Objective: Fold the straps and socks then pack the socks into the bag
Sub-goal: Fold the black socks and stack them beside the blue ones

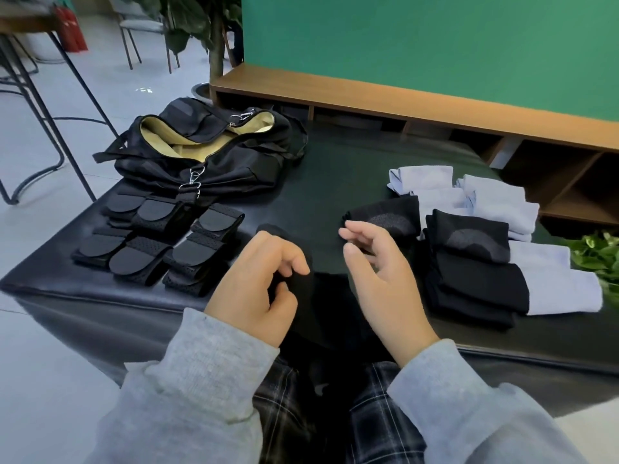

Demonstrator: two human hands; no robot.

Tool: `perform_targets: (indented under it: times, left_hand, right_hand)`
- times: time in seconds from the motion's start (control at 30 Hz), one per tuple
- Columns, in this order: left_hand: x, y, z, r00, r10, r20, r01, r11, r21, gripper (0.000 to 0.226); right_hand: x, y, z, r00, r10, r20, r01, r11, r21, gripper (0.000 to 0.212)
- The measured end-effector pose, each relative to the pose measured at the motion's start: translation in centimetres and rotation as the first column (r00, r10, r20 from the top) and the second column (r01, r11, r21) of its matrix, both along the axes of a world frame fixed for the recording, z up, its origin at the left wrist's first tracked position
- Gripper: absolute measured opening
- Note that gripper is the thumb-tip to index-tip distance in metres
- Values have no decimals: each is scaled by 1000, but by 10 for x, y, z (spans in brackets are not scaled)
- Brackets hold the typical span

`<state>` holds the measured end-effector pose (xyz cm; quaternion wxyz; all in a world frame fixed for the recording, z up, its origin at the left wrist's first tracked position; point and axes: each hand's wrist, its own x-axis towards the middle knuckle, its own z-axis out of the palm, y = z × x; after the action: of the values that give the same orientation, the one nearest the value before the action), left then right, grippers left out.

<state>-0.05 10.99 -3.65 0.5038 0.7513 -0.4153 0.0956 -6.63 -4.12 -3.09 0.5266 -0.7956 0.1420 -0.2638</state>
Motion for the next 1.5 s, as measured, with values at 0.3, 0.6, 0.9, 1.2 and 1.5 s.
perform_targets:
  times: [0.3,0.6,0.9,1.2,1.5]
  left_hand:
    - [-18,6,26,932,-188,-311,149,978,-147,52]
    - [-13,4,34,984,-92,-151,69,986,-152,50]
    - [23,-2,12,991,-104,-84,132,869,478,45]
    - [62,-33,10,991,67,115,-133,587,798,41]
    - [53,-41,-35,999,37,-31,-4,703,711,22]
  right_hand:
    - [-13,16,36,945,327,-11,-315,917,245,61]
    - [-23,7,34,963,228,-145,-223,974,50,52]
    - [-16,-14,5,994,46,-99,-54,995,-85,35]
    - [10,-34,-19,979,-113,-171,57,950,-306,28]
    - [24,-46,-42,945,-113,-306,-36,896,-443,38]
